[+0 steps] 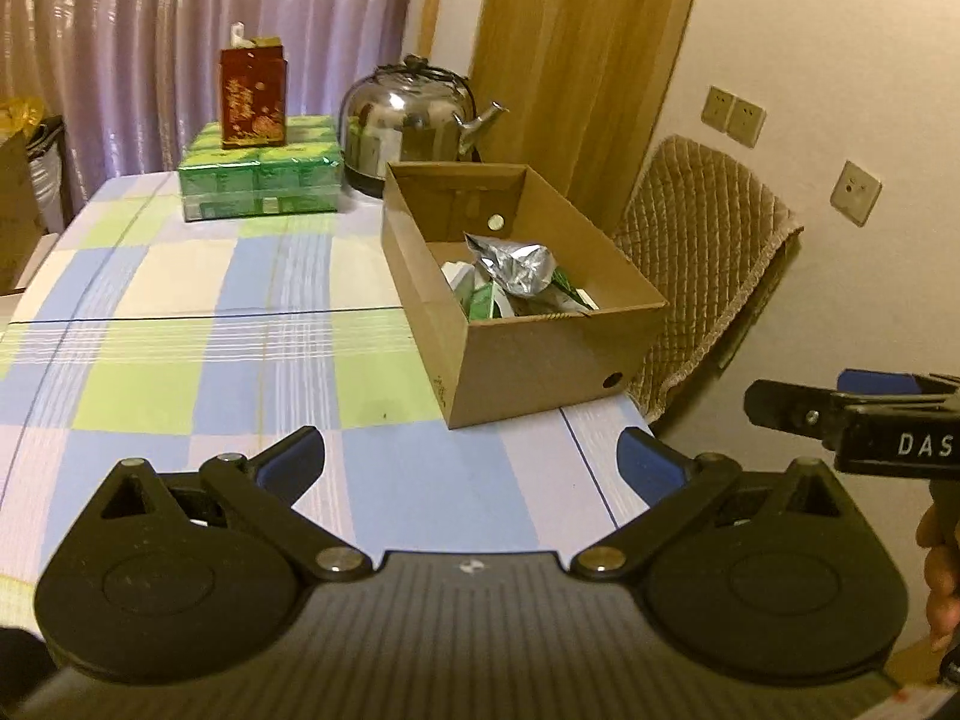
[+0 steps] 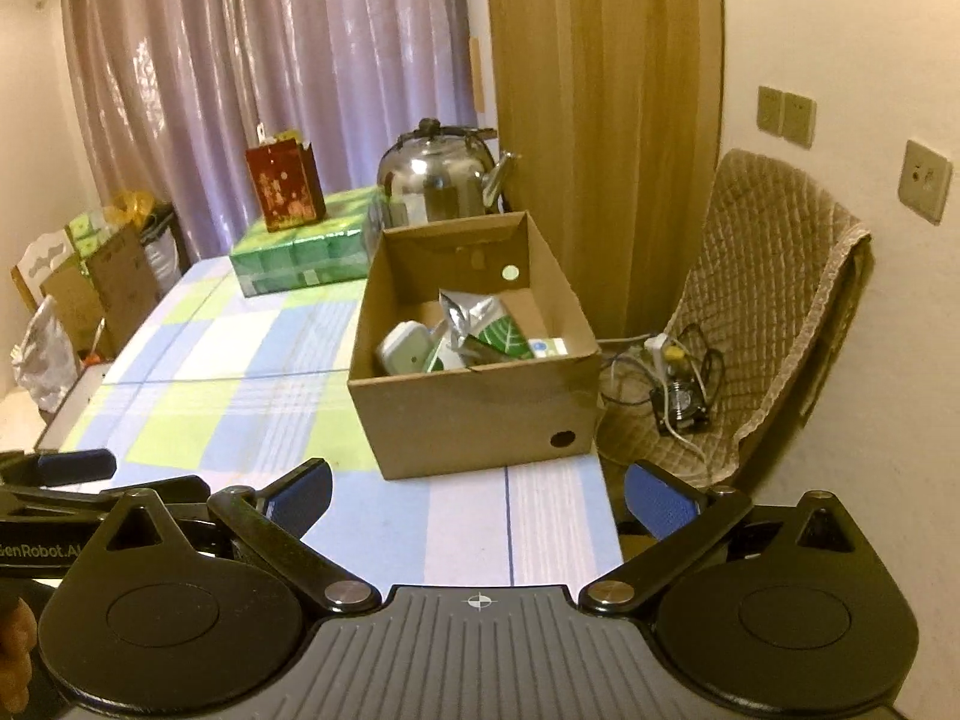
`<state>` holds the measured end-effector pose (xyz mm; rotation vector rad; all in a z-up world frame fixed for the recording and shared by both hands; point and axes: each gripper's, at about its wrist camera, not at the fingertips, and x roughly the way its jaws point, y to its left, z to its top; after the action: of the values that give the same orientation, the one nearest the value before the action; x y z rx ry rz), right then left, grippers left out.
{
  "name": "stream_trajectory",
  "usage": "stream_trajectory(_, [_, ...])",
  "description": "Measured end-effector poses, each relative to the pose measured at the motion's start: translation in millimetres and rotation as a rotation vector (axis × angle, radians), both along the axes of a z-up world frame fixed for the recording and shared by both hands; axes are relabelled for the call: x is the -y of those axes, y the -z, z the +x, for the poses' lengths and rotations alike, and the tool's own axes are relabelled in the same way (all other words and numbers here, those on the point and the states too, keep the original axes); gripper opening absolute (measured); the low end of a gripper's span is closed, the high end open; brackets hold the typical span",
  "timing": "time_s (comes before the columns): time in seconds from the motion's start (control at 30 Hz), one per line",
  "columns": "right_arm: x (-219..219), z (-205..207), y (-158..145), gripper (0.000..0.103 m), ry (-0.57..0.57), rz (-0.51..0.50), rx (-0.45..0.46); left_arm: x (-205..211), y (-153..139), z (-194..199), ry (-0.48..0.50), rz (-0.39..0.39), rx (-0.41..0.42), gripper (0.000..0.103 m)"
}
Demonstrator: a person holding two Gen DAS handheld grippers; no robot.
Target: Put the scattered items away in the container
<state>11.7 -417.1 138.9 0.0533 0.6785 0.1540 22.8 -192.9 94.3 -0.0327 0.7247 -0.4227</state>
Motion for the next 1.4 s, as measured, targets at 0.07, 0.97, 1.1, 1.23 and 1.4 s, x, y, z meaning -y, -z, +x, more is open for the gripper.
stream_trajectory(0.07, [-3.7,-6.8,-2.4,0.101,-0.012,0.004,0.002,-3.5,-2.7,-8.2,-0.008,-0.005,0.004,0.102])
stream_trajectory(0.97, [-33.2,-40.0,3.0,0.101,-0.036,-0.068,0.004,-23.3,6.0,-39.1,-0.037,-0.011,0.027,0.102])
stream_trajectory(1.1, [-30.6,-42.4,5.1,0.101,-0.017,-0.063,0.001,-19.9,7.8,-37.2,-0.028,-0.006,0.025,0.102])
stream_trajectory(1.23, [-27.0,-44.0,7.8,0.101,0.001,-0.056,-0.002,-15.7,12.0,-35.4,-0.013,0.01,0.022,0.102])
stream_trajectory(1.4, [-25.0,-41.7,13.1,0.101,0.006,-0.049,-0.016,-15.0,15.6,-36.1,-0.015,0.014,0.049,0.102])
